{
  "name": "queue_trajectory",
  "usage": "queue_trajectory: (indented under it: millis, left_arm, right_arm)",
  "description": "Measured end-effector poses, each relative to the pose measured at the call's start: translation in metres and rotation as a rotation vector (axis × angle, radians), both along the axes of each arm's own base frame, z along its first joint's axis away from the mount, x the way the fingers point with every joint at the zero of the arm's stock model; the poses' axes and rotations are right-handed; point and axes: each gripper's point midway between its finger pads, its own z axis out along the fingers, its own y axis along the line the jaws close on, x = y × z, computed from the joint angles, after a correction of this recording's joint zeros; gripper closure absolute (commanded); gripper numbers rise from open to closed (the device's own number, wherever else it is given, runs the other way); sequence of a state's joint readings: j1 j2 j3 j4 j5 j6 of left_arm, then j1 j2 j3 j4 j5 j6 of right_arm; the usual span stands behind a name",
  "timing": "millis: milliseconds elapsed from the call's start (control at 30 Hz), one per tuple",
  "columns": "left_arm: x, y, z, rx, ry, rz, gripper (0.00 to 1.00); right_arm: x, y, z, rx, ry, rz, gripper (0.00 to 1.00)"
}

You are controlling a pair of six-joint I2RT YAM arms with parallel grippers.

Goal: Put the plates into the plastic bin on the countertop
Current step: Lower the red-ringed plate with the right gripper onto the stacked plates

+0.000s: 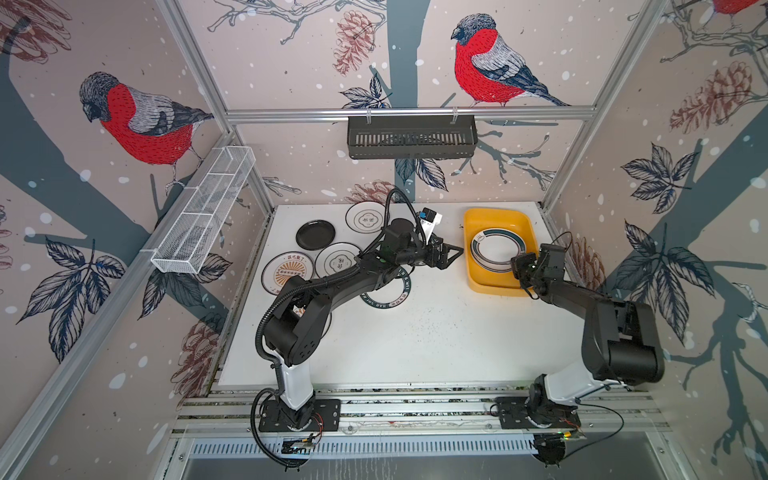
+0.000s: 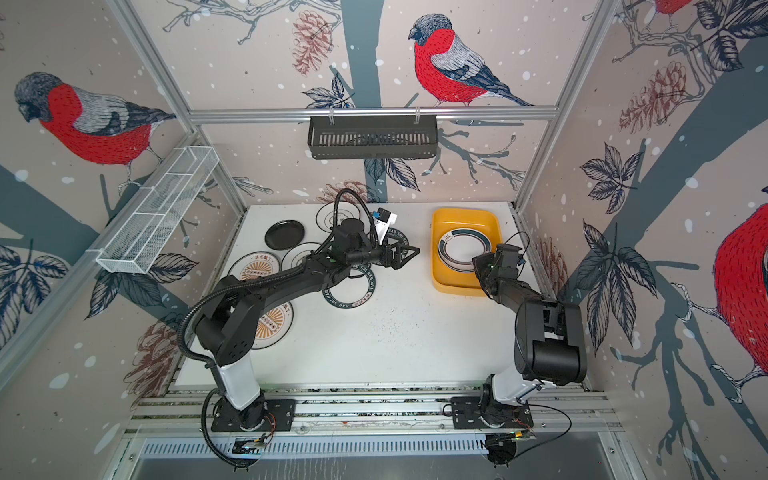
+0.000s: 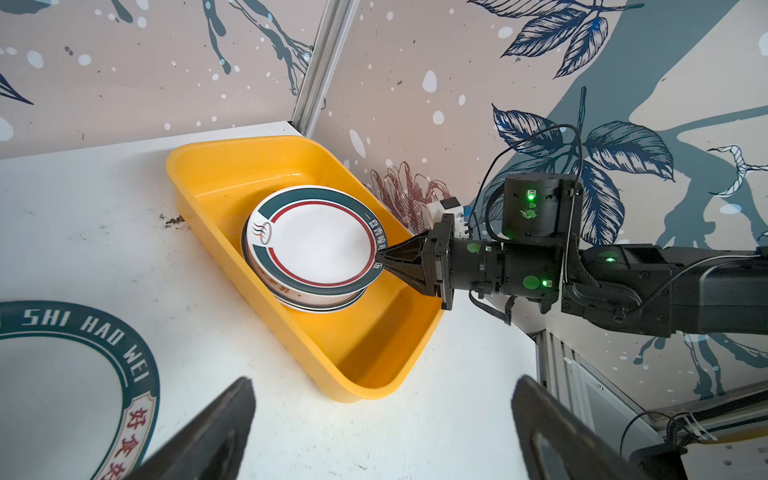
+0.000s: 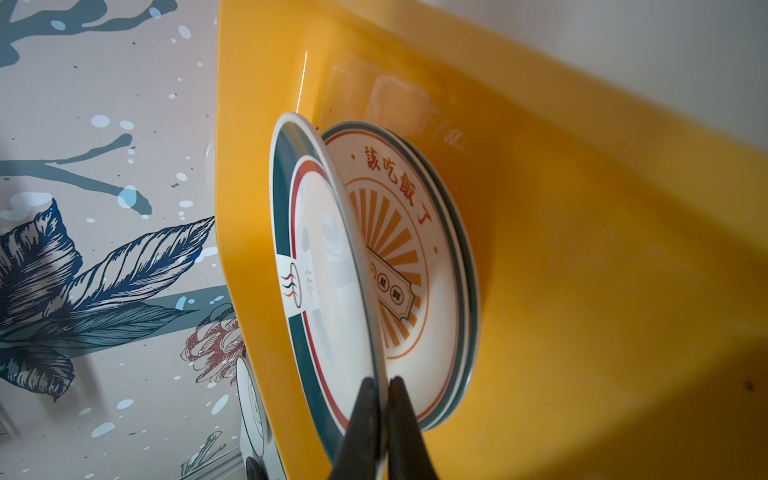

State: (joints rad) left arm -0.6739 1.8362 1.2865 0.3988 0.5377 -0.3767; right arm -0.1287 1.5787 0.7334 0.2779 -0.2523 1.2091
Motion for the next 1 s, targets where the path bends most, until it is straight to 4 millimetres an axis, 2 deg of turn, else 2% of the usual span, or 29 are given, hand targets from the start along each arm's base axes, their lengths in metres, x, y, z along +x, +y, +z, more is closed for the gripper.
queue_trajectory:
  millis: [367,467,633,700,767,1000]
  left_arm:
    - [0.006,0.006,-0.005,0.019,0.006,0.024,0.04]
    - [0.006,0.007,-0.004,0.022,0.009,0.026,0.03]
    - [0.004,0.008,-0.001,0.025,0.008,0.027,0.03]
    - [0.004,0.008,-0.002,0.028,0.007,0.028,0.04]
    - [0.005,0.009,-0.002,0.029,0.008,0.031,0.04]
    - [0.003,0.01,-0.003,0.033,0.013,0.03,0.04]
  right_arm:
    - [0.002,0.006,-0.01,-0.001,0.014,0.014,0.99]
    - [0.001,0.006,-0.012,-0.004,0.014,0.01,0.93]
    - [0.002,0.005,-0.013,-0.006,0.01,0.008,0.89]
    - [0.003,0.006,-0.014,-0.006,0.011,0.01,0.85]
    - [0.004,0.006,-0.014,-0.005,0.011,0.01,0.75]
    - [0.004,0.007,-0.009,-0.009,0.008,0.013,0.54]
